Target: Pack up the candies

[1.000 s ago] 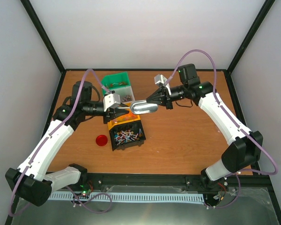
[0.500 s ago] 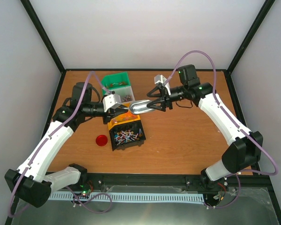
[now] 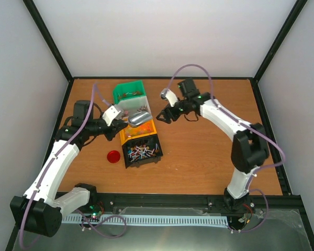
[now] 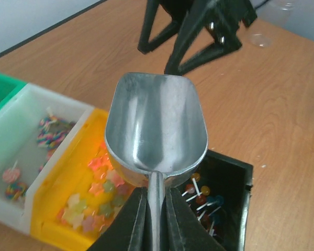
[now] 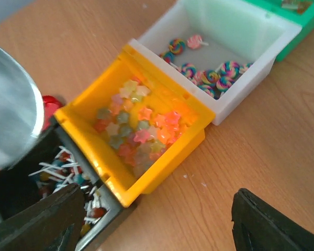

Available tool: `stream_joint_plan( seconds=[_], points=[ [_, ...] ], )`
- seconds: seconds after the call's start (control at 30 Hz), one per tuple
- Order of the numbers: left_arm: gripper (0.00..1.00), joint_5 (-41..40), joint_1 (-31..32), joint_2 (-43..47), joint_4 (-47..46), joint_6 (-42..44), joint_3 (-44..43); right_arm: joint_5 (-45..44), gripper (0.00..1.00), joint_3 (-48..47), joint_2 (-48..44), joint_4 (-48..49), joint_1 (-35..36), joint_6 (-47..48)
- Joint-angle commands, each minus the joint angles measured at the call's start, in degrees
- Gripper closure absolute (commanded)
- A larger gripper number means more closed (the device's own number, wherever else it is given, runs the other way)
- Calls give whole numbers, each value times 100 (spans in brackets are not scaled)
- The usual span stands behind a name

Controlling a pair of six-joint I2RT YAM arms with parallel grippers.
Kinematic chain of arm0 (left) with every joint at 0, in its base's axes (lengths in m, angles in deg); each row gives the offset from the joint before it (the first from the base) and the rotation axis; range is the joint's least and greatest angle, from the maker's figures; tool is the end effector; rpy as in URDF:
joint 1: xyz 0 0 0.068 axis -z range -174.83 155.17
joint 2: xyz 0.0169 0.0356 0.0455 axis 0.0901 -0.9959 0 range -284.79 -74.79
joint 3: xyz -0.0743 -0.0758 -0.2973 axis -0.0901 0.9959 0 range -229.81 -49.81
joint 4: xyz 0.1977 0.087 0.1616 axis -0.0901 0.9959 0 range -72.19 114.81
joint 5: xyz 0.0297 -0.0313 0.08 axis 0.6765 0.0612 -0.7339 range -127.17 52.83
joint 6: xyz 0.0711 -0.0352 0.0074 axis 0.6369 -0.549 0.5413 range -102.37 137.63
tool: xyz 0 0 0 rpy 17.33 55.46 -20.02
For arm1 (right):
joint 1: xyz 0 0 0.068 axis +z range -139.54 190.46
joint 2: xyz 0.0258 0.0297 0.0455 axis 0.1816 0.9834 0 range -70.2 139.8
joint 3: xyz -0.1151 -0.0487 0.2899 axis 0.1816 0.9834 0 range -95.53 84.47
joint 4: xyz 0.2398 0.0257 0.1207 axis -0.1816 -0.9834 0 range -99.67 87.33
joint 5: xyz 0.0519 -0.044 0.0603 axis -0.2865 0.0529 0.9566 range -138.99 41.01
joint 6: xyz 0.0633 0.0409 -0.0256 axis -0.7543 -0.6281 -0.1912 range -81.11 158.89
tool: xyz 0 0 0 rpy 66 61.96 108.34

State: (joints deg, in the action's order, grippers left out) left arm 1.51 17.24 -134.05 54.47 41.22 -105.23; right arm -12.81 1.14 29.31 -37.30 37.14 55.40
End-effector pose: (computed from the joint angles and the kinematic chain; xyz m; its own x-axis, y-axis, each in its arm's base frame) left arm 0.2031 -0.0872 0.3384 -0.3308 0.3903 -0.8592 0.8297 0.5541 -0.0677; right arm 0.3509 0.2217 0.3040 -0.4663 -0.4910 -0.7358 -0.8639 0.4319 0.2592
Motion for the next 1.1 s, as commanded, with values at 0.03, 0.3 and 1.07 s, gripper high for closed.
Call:
stream_joint_plan(
  seconds=[0.03,0.3,1.07],
  points=[
    [99,-481,-283,323,-289,-675,87,-1547,23,-629,775,329,607,-768],
    [99,-1281,-291,609,-476,-943,299,-2419,27,-1366,2006,367,963,-1029],
    [99,-830,-295,68,-334,-382,193,-2533,43,-1672,2113,390,110,-1017]
  ],
)
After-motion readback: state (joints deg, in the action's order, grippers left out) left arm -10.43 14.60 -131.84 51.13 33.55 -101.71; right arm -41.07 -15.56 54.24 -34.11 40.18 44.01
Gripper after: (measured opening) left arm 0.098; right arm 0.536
